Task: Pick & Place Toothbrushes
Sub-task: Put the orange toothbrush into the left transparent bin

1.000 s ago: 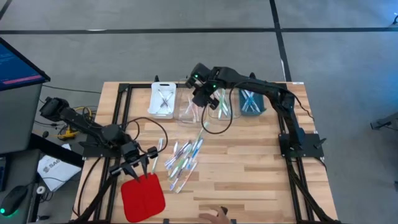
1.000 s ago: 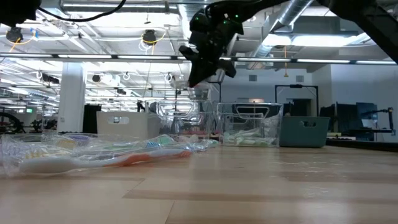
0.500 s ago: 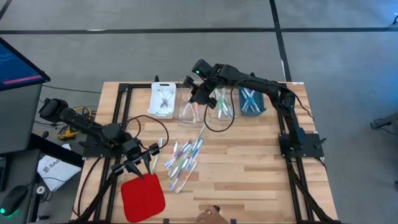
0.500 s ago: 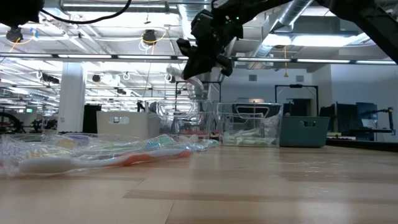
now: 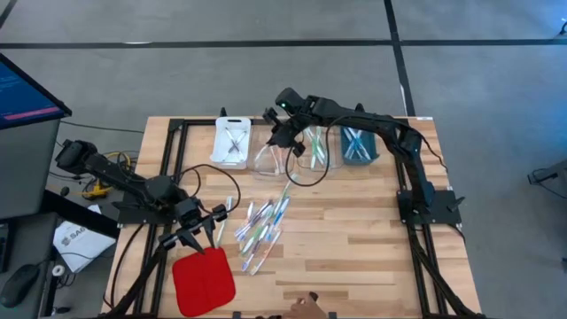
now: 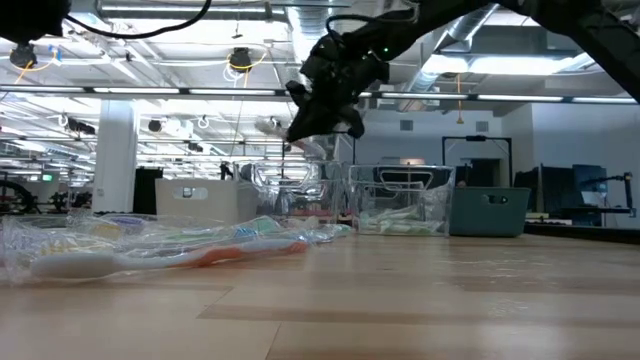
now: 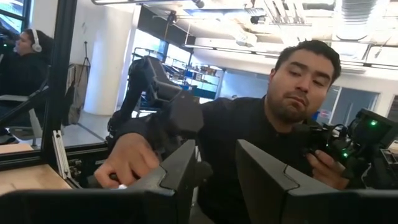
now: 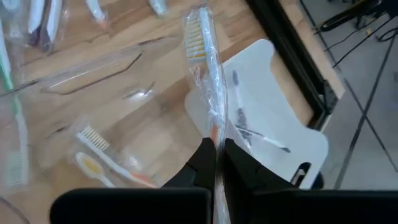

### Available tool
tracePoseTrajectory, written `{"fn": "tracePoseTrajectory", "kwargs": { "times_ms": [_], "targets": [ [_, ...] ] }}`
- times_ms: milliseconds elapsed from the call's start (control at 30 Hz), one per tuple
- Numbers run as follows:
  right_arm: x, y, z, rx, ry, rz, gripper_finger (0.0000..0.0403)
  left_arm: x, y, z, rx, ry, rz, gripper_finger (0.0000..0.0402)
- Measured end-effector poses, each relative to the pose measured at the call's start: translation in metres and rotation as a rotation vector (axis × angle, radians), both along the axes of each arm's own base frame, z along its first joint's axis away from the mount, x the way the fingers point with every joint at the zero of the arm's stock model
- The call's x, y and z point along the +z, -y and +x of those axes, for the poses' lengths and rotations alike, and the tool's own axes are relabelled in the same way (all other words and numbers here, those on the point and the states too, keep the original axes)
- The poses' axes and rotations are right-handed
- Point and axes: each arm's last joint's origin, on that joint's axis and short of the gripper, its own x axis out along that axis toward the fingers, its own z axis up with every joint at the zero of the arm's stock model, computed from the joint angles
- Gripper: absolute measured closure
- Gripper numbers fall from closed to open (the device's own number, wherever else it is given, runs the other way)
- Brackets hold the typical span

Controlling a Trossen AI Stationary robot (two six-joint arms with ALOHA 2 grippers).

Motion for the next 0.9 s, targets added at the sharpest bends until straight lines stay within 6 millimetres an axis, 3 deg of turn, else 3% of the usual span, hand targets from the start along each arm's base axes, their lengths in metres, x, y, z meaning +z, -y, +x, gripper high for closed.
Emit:
{"fn": "tracePoseTrajectory", "kwargs": {
  "times_ms": [333, 700, 900],
  "targets": [
    [-0.037, 0.006, -0.007, -0.032, -0.030, 0.022, 0.0397, 0.000, 0.000, 0.000, 0.001, 0.001, 0.002, 0.0293],
    [-0.050, 0.005, -0.010, -0.029, -0.033, 0.025, 0.0396, 0.000, 0.000, 0.000, 0.003, 0.004, 0.005, 0.0293],
    [-0.055, 0.002, -0.016, 0.061, -0.089, -0.023, 0.0392, 0.000, 0.000, 0.001, 0.026, 0.002, -0.001, 0.0293]
  ]
}}
